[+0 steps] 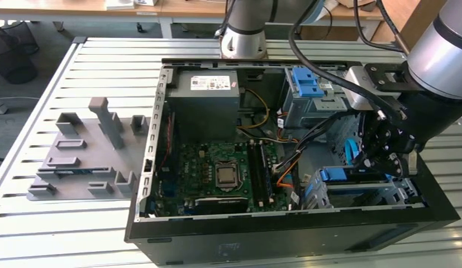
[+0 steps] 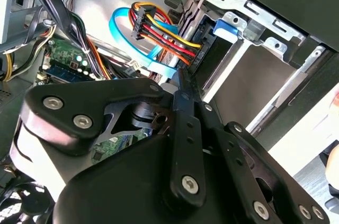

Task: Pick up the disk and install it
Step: 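Insert the second disk wire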

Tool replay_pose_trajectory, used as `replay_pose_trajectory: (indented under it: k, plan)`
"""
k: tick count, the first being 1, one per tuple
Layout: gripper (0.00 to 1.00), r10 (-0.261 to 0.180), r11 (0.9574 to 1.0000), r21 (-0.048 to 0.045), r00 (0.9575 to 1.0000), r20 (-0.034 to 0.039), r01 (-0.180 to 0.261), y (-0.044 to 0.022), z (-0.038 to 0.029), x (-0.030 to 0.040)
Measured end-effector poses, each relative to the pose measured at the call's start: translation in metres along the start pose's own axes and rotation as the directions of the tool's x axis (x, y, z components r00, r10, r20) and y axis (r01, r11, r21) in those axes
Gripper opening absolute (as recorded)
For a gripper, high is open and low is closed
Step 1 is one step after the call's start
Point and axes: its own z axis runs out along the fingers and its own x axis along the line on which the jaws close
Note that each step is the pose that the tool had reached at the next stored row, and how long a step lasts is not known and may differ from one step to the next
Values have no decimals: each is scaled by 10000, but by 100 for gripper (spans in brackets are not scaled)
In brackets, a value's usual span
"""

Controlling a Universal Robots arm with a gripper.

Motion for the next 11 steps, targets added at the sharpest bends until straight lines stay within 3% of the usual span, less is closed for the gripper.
replay_pose_trajectory:
  k: [6,11]
  plan:
    - [11,0,10000,-1,10000,-4,0,0,-47,-1]
    - [11,0,10000,-1,10000,-6,0,0,-46,-1]
